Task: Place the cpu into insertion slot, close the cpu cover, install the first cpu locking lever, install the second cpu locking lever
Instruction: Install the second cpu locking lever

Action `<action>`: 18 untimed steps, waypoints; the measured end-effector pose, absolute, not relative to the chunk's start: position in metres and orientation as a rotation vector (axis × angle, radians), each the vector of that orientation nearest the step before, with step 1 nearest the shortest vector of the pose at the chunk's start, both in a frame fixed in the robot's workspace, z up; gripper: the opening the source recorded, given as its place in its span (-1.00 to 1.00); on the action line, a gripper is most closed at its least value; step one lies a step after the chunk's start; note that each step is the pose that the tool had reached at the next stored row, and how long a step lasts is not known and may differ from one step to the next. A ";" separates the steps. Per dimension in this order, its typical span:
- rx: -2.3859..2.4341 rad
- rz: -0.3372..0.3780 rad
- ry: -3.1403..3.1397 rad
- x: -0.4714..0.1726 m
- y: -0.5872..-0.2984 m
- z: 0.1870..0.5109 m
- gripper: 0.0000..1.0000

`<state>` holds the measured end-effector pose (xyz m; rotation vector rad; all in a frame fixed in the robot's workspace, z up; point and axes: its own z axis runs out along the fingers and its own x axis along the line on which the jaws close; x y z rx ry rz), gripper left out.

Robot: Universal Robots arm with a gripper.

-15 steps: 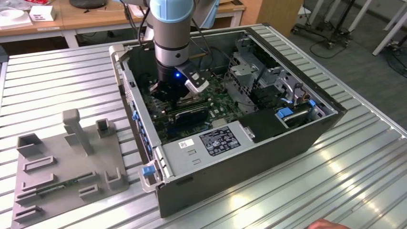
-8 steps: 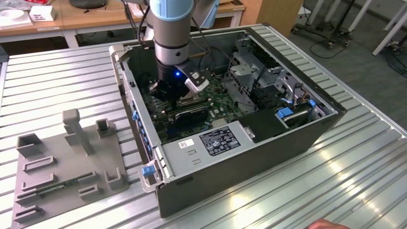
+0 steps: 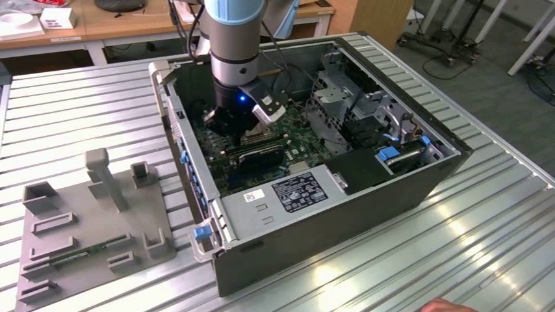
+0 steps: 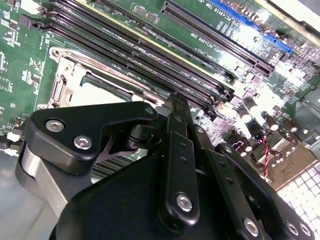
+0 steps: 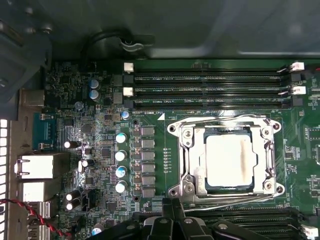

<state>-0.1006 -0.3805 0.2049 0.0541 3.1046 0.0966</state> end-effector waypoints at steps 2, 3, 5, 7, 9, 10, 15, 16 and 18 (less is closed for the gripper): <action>0.054 0.101 3.105 -0.101 -0.381 0.205 -0.79; 0.054 0.105 3.105 -0.101 -0.381 0.205 -0.79; 0.054 0.112 3.104 -0.101 -0.380 0.205 -0.79; 0.054 0.113 3.104 -0.101 -0.380 0.204 -0.79; 0.054 0.113 3.104 -0.101 -0.380 0.203 -0.79; 0.054 0.114 3.104 -0.101 -0.380 0.203 -0.79; 0.055 0.129 3.104 -0.101 -0.380 0.201 -0.79; 0.055 0.133 3.104 -0.101 -0.380 0.201 -0.79; 0.055 0.143 3.104 -0.101 -0.380 0.200 -0.79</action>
